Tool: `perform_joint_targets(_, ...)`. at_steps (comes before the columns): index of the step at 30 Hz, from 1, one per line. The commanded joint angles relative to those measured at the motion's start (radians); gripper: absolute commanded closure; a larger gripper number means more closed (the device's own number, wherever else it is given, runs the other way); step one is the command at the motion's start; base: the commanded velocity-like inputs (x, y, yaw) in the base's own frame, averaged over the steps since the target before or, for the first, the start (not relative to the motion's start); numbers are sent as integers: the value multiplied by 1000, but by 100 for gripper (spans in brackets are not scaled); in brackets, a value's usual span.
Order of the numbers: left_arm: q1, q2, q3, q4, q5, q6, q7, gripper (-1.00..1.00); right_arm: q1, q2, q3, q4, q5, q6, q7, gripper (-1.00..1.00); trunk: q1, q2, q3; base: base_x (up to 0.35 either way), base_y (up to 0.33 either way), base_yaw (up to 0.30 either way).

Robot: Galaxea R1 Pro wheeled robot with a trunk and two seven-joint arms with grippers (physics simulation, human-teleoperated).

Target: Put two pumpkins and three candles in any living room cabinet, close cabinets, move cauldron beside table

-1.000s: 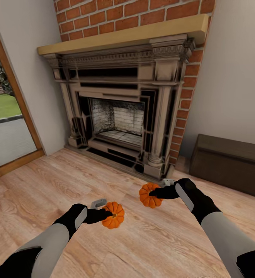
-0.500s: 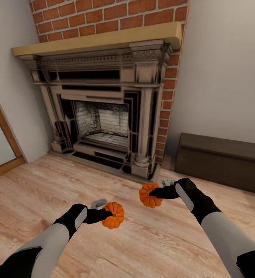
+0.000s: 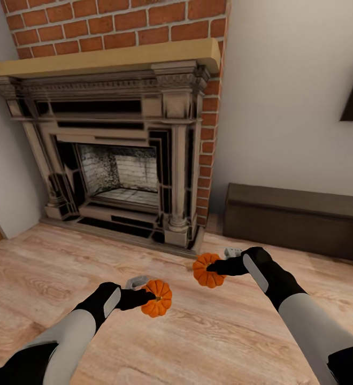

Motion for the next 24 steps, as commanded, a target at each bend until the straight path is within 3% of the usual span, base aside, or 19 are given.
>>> perform_joint_targets(1,0,-1,6,-2,12,9,2,100,-1,-1,2,-1,4,3,8,100,0,0,0,0,0,-252)
perform_joint_targets(15,0,-1,6,-2,12,9,2,100,-1,-1,2,-1,4,3,8,100,0,0,10,0,0,-262)
perform_joint_targets(24,0,-1,6,-2,12,9,2,100,-1,-2,1,-1,4,3,7,100,0,0,2,0,0,-216)
